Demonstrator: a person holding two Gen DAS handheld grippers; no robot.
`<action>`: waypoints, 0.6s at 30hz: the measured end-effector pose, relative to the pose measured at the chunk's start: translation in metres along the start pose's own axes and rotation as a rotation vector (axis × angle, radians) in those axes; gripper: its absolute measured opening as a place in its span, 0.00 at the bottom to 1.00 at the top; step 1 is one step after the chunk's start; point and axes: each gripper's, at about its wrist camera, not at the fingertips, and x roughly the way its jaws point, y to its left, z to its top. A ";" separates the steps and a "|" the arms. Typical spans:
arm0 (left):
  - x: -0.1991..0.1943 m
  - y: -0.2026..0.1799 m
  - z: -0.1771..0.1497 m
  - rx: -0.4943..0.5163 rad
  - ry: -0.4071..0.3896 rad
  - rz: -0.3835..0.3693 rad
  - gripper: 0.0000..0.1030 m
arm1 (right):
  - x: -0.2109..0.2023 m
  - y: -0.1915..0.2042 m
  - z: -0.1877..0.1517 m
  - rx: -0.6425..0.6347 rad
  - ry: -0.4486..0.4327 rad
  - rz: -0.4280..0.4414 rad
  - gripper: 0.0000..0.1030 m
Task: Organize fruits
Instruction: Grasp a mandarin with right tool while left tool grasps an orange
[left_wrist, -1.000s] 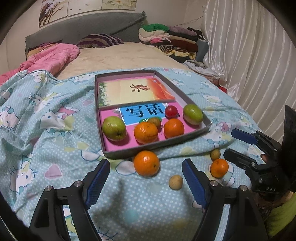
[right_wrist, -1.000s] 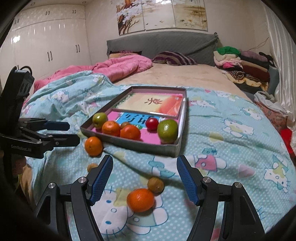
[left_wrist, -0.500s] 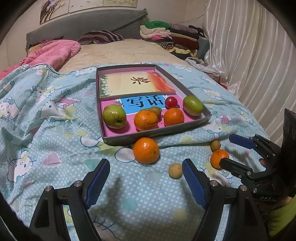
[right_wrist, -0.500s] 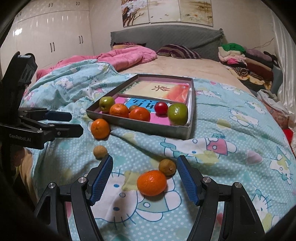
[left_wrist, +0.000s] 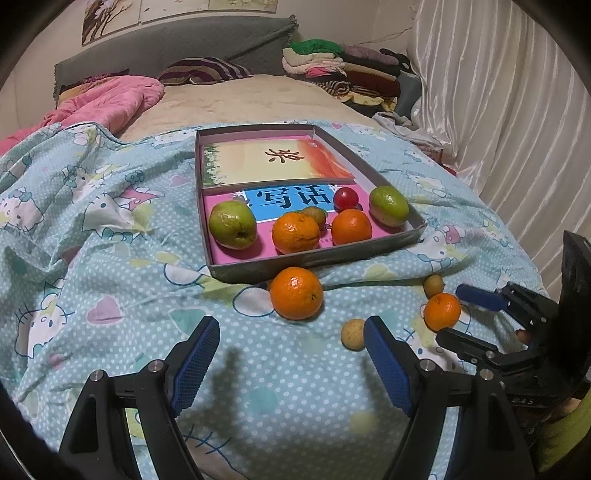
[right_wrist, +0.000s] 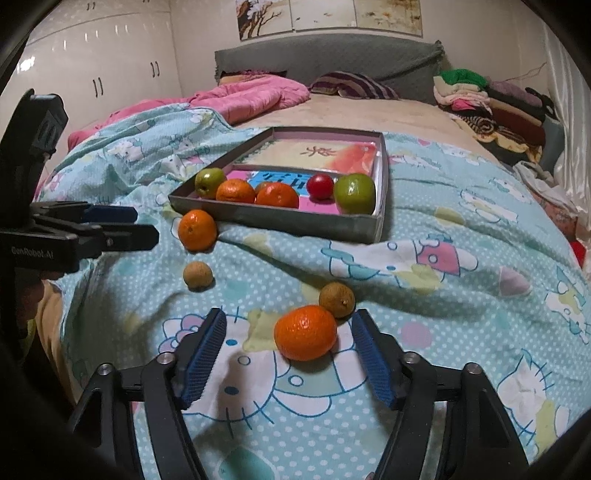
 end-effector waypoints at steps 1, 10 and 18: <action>0.001 0.000 0.000 -0.003 0.001 0.000 0.77 | 0.002 0.000 0.000 -0.001 0.007 -0.002 0.54; 0.013 0.006 0.000 -0.043 0.010 -0.048 0.73 | 0.018 -0.008 -0.004 0.011 0.047 -0.019 0.38; 0.037 0.009 0.005 -0.070 0.028 -0.105 0.55 | 0.019 -0.008 -0.003 0.011 0.032 0.020 0.37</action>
